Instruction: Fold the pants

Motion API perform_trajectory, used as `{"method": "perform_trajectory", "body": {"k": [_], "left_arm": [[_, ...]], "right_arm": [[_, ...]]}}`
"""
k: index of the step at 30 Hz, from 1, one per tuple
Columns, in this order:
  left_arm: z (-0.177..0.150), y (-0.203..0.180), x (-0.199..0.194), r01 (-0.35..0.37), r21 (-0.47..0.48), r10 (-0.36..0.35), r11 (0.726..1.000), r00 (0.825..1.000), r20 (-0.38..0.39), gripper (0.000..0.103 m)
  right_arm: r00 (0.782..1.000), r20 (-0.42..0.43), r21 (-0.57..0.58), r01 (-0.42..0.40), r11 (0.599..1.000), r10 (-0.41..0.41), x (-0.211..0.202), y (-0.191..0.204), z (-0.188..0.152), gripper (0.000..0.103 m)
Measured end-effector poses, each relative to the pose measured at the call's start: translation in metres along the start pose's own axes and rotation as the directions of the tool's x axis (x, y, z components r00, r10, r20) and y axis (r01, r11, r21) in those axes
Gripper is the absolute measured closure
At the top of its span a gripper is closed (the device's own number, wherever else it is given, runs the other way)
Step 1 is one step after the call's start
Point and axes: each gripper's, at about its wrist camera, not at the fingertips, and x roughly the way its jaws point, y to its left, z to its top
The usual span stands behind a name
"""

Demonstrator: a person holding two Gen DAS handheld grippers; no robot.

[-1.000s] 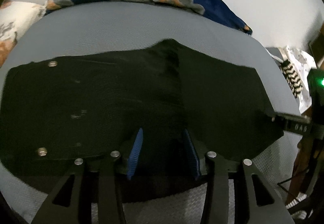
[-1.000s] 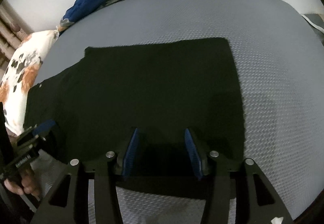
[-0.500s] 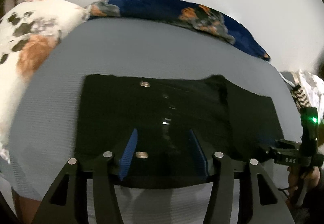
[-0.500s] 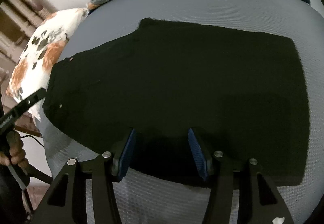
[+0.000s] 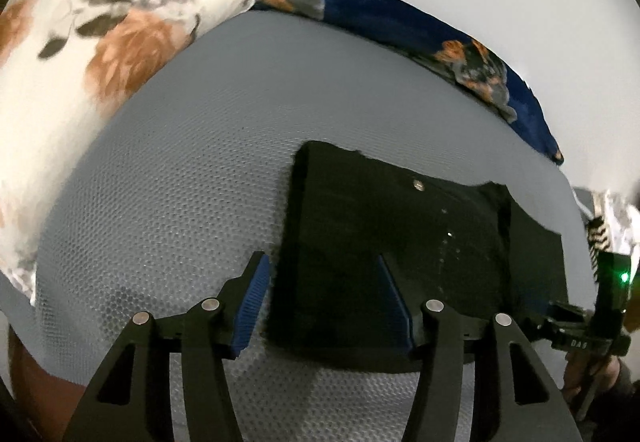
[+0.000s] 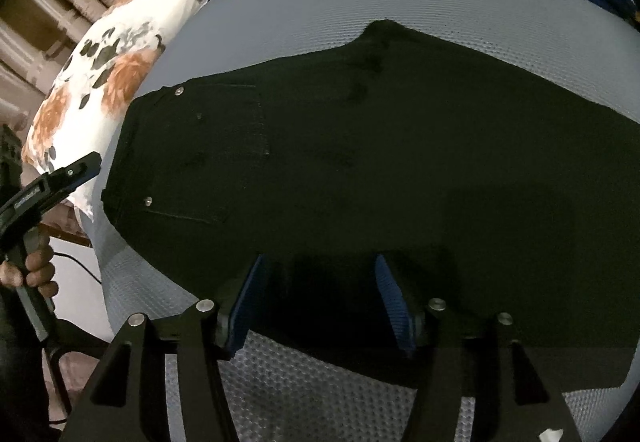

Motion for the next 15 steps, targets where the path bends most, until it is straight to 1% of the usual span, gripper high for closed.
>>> {"method": "perform_trajectory", "body": {"k": [4, 6, 7, 9, 12, 15], "left_arm": [[0.006, 0.019, 0.01, 0.07, -0.033, -0.071, 0.997, 0.997, -0.035, 0.047], [0.008, 0.027, 0.018, 0.122, -0.053, -0.125, 0.991, 0.99, -0.065, 0.047], [0.009, 0.033, 0.025, 0.161, -0.074, -0.167, 0.984, 0.982, -0.085, 0.047], [0.011, 0.04, 0.034, 0.218, -0.103, -0.229, 0.971, 0.966, -0.117, 0.047], [0.013, 0.051, 0.048, 0.313, -0.133, -0.332, 0.94, 0.93, -0.157, 0.047], [0.015, 0.058, 0.058, 0.374, -0.125, -0.392, 0.919, 0.902, -0.179, 0.047]], "right_arm": [[0.999, -0.002, 0.033, -0.035, 0.999, 0.035, 0.001, 0.004, 0.012, 0.042], [0.999, 0.02, 0.046, -0.046, 0.998, 0.045, -0.005, 0.005, 0.017, 0.04], [0.998, 0.027, 0.051, -0.05, 0.997, 0.048, -0.006, 0.006, 0.02, 0.039], [0.997, 0.053, 0.071, -0.055, 0.996, 0.051, -0.013, 0.006, 0.025, 0.039], [0.997, 0.075, 0.098, -0.043, 0.994, 0.035, -0.019, 0.004, 0.031, 0.038], [0.997, 0.079, 0.127, -0.02, 0.992, 0.01, -0.022, 0.002, 0.035, 0.038]]}}
